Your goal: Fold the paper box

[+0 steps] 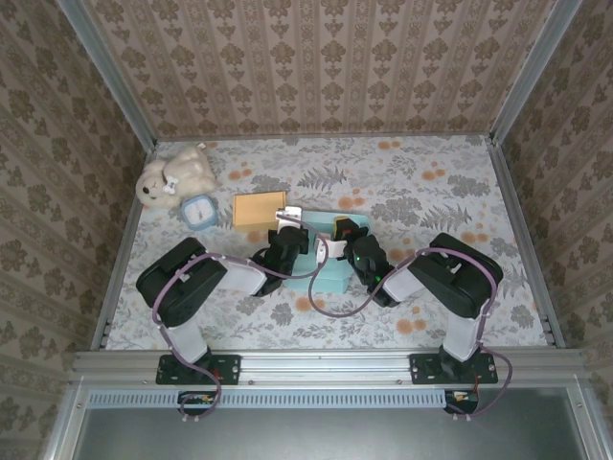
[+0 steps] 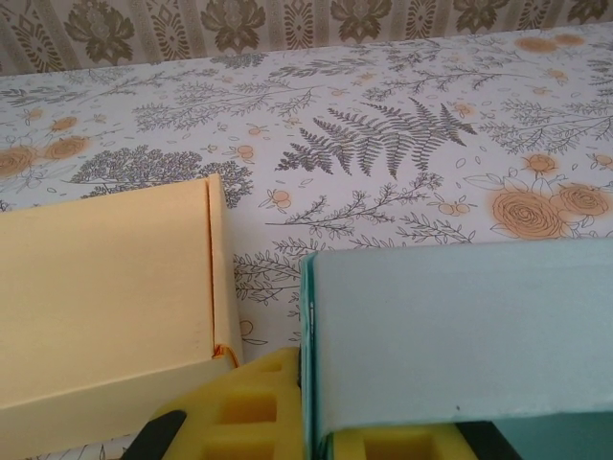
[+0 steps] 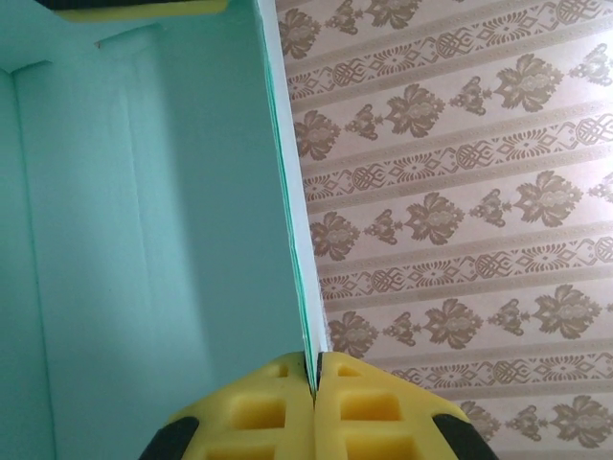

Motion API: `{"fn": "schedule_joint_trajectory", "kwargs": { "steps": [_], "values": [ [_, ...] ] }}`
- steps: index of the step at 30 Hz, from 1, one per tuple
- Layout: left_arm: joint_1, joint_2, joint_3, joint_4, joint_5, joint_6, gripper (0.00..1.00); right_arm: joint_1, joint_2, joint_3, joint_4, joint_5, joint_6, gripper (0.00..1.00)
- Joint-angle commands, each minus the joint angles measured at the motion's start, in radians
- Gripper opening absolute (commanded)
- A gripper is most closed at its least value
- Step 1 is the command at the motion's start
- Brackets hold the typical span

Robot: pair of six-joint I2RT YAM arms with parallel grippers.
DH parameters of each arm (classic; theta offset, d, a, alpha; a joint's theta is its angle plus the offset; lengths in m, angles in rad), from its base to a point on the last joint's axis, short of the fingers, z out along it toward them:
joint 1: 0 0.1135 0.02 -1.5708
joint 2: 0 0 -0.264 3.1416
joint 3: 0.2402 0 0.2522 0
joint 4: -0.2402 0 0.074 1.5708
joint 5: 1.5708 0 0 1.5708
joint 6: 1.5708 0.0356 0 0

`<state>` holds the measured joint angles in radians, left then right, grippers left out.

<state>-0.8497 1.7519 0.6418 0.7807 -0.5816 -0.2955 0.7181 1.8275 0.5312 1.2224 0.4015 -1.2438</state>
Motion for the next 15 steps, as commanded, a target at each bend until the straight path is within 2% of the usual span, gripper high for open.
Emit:
{"fn": "schedule_joint_trajectory", "kwargs": {
  "steps": [1, 5, 9, 15],
  "values": [
    [-0.017, 0.015, 0.001, 0.077, -0.018, 0.020, 0.00, 0.001, -0.024, -0.014, -0.211, -0.071, 0.116, 0.10],
    [-0.020, 0.014, -0.009, 0.089, -0.022, 0.025, 0.00, 0.001, -0.096, -0.025, -0.264, -0.129, 0.171, 0.21],
    [-0.022, 0.004, -0.016, 0.082, -0.036, 0.021, 0.00, 0.001, -0.151, -0.040, -0.281, -0.162, 0.201, 0.37],
    [-0.023, -0.017, -0.038, 0.071, -0.068, 0.013, 0.00, -0.006, -0.254, -0.048, -0.373, -0.227, 0.252, 0.48]
  ]
}}
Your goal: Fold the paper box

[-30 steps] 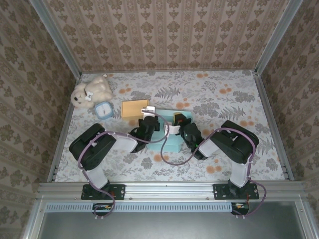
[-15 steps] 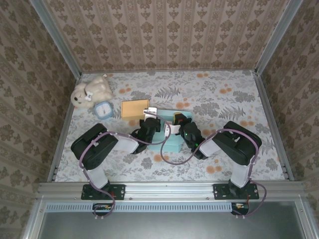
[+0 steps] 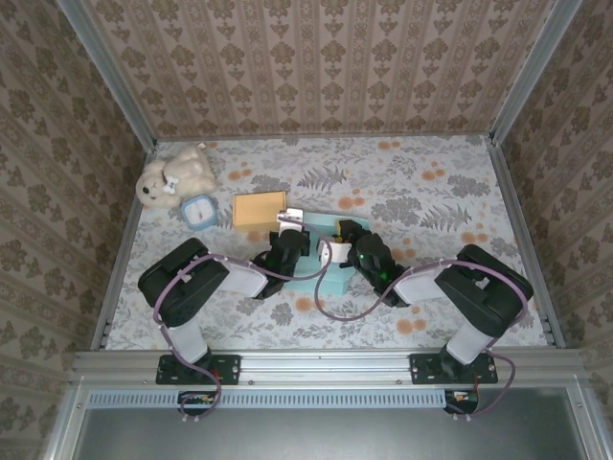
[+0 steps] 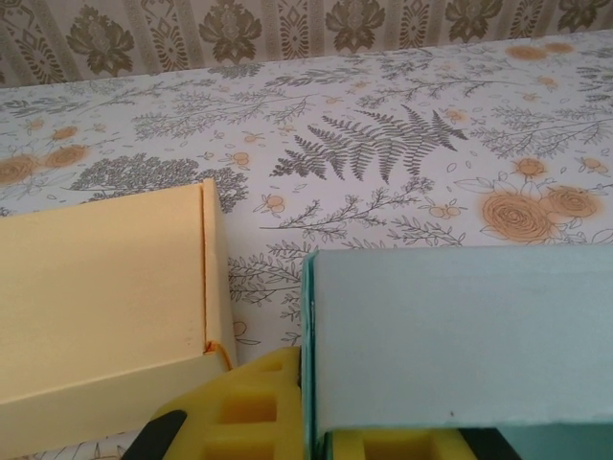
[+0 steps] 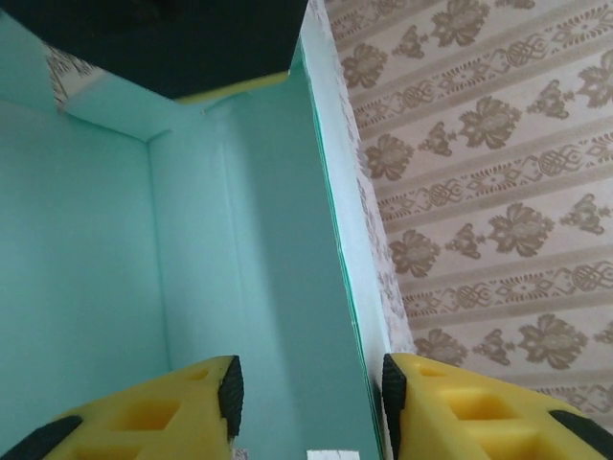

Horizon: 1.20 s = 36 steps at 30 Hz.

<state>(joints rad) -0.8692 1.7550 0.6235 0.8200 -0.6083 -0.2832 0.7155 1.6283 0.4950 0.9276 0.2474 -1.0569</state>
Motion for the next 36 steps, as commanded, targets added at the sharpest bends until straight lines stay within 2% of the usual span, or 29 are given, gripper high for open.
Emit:
{"fn": "schedule_joint_trajectory", "kwargs": {
  "steps": [1, 6, 13, 16, 20, 23, 26, 29, 32, 36],
  "values": [
    [-0.002, -0.027, -0.026, 0.028, -0.047, -0.001, 0.00, -0.003, -0.071, -0.019, -0.080, -0.082, 0.069, 0.50],
    [-0.002, -0.062, -0.052, 0.008, -0.081, -0.007, 0.00, -0.015, -0.167, -0.041, -0.098, -0.088, 0.120, 0.52],
    [-0.001, -0.121, -0.076, -0.067, -0.100, -0.083, 0.00, -0.040, -0.324, -0.046, -0.201, -0.057, 0.315, 0.56],
    [-0.001, -0.163, -0.077, -0.140, -0.104, -0.140, 0.00, -0.042, -0.409, 0.004, -0.353, 0.006, 0.514, 0.56],
    [0.001, -0.224, -0.081, -0.226, -0.115, -0.211, 0.00, -0.043, -0.494, 0.107, -0.602, 0.103, 0.823, 0.49],
    [0.002, -0.262, -0.077, -0.299, -0.126, -0.255, 0.00, -0.043, -0.553, 0.128, -0.703, 0.107, 1.062, 0.49],
    [0.001, -0.293, -0.076, -0.355, -0.130, -0.293, 0.00, -0.042, -0.580, 0.179, -0.840, 0.041, 1.317, 0.49],
    [0.001, -0.314, -0.083, -0.386, -0.130, -0.325, 0.00, -0.041, -0.549, 0.243, -0.924, -0.067, 1.504, 0.50],
    [-0.001, -0.331, -0.098, -0.385, -0.130, -0.343, 0.00, -0.036, -0.493, 0.281, -0.916, -0.171, 1.603, 0.52],
    [-0.003, -0.342, -0.108, -0.383, -0.138, -0.347, 0.00, -0.023, -0.430, 0.288, -0.832, -0.227, 1.661, 0.54]
  ]
}}
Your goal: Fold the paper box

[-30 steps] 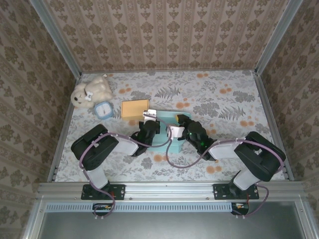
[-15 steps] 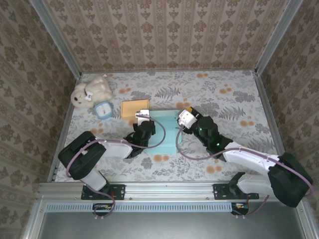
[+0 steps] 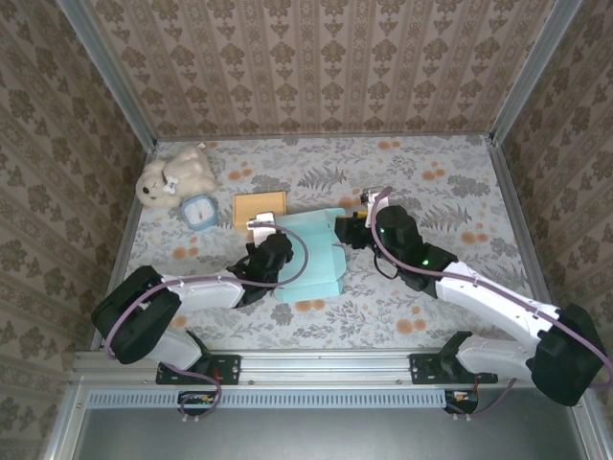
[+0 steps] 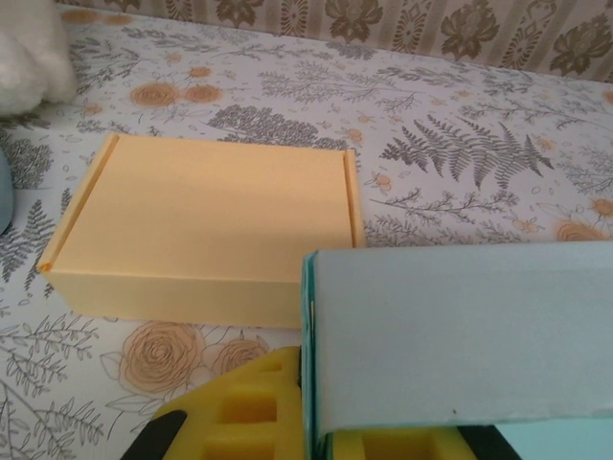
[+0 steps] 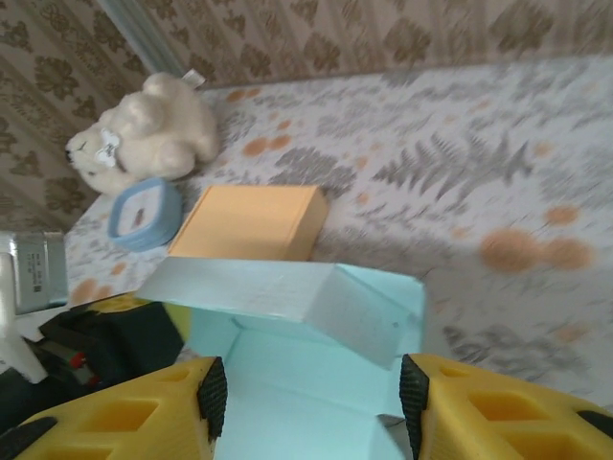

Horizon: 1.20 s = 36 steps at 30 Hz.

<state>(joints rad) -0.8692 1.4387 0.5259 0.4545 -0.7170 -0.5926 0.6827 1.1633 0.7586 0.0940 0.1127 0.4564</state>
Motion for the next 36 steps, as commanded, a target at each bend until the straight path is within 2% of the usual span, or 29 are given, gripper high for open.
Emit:
{"fn": "schedule_joint_trajectory", "kwargs": {
  "steps": [1, 19, 27, 36],
  "values": [
    [-0.004, -0.026, -0.012, -0.017, -0.033, -0.037, 0.00, 0.012, 0.052, 0.030, 0.014, -0.102, 0.156, 0.54],
    [-0.017, -0.002, -0.026, 0.036, -0.038, -0.025, 0.00, 0.044, 0.307, 0.145, 0.068, -0.056, 0.138, 0.56],
    [-0.036, 0.001, -0.037, 0.047, -0.062, -0.021, 0.00, 0.044, 0.331, 0.126, 0.111, -0.038, 0.138, 0.56],
    [-0.041, 0.035, -0.020, 0.044, -0.088, -0.019, 0.00, 0.044, 0.259, 0.094, 0.103, -0.011, 0.129, 0.56]
  ]
}}
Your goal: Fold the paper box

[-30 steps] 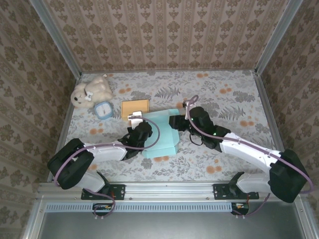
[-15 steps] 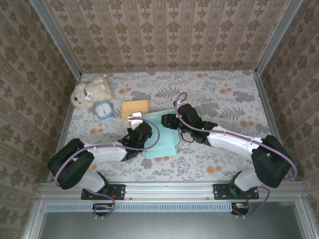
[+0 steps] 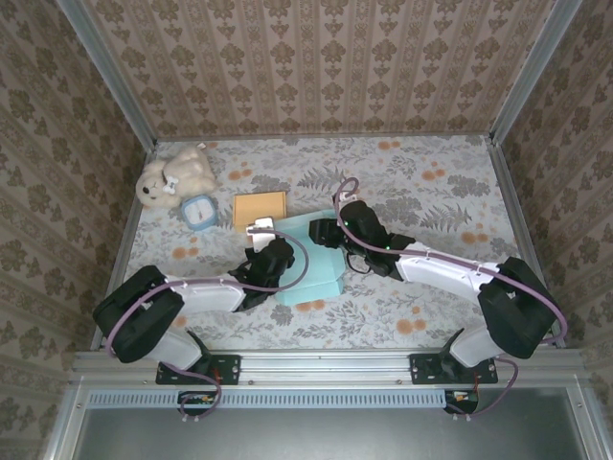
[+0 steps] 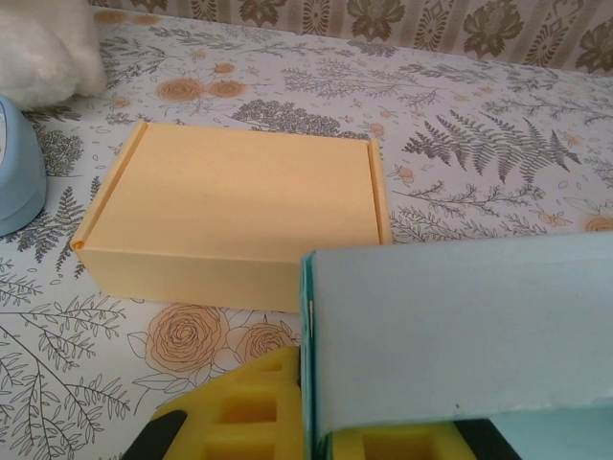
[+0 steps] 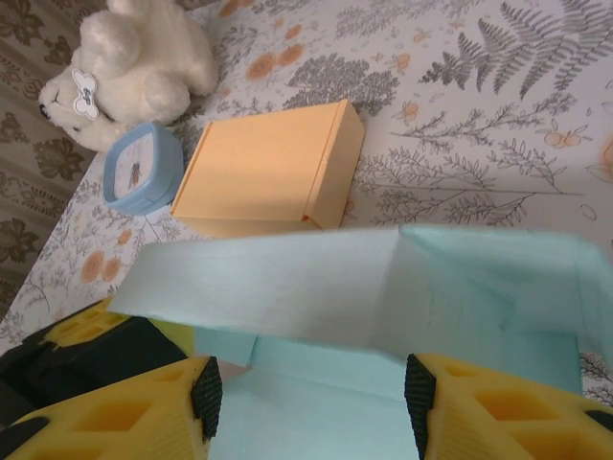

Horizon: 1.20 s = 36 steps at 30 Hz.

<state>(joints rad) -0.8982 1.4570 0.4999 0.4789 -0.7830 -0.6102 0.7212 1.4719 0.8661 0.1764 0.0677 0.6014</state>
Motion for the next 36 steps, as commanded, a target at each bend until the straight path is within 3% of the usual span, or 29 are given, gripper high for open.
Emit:
{"fn": "schedule_joint_trajectory", "kwargs": {
  "steps": [1, 8, 22, 31, 36],
  "values": [
    [-0.013, 0.022, 0.009, 0.020, -0.022, 0.000, 0.00, 0.004, -0.059, -0.016, 0.019, 0.042, -0.020, 0.56],
    [-0.028, 0.031, 0.015, 0.030, -0.024, 0.004, 0.00, 0.001, -0.050, -0.006, -0.001, 0.117, -0.051, 0.56],
    [-0.041, 0.025, 0.016, 0.028, -0.042, 0.007, 0.00, 0.005, 0.085, 0.004, 0.070, 0.009, 0.034, 0.56],
    [-0.052, 0.050, 0.015, 0.068, -0.029, 0.023, 0.00, 0.003, 0.082, -0.079, 0.390, -0.218, 0.163, 0.56],
    [-0.056, 0.058, 0.019, 0.073, -0.032, 0.032, 0.00, 0.002, 0.062, -0.138, 0.532, -0.246, 0.203, 0.56]
  ]
}}
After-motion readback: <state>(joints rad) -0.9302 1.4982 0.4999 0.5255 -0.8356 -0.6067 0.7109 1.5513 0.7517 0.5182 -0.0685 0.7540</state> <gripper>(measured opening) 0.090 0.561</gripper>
